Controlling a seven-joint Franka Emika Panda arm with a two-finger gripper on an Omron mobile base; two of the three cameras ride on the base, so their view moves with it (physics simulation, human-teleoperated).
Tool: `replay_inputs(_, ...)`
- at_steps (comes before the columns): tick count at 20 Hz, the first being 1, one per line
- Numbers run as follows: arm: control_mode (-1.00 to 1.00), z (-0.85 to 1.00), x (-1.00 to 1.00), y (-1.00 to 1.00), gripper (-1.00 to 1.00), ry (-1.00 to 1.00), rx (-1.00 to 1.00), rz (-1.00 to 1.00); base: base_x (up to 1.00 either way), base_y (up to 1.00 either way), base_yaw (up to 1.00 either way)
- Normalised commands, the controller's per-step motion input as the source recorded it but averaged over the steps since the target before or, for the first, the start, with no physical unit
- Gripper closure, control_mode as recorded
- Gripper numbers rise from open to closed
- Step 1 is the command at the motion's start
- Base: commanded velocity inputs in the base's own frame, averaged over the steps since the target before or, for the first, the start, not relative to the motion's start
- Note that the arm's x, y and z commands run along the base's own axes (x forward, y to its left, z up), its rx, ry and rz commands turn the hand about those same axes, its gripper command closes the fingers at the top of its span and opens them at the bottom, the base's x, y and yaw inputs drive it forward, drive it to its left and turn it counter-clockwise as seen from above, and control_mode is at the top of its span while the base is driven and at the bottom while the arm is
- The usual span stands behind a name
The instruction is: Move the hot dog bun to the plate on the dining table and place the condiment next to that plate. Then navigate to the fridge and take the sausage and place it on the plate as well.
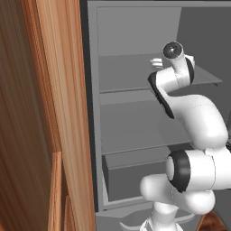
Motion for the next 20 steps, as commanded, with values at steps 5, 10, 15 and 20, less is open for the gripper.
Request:
replay_inputs(5,-1.00,-0.01,0.27,-0.11,-1.00,0.00,0.04,-0.08,0.00,0.00,0.00)
replay_inputs(10,-1.00,0.00,0.25,0.00,-1.00,0.03,0.08,-0.06,0.00,0.00,0.00)
replay_inputs(15,-1.00,-0.03,-0.21,-0.05,-1.00,0.10,0.12,-0.11,0.00,0.00,0.00)
replay_inputs(20,-1.00,-0.10,-0.20,-0.05,-1.00,0.13,0.11,-0.14,0.00,0.00,0.00)
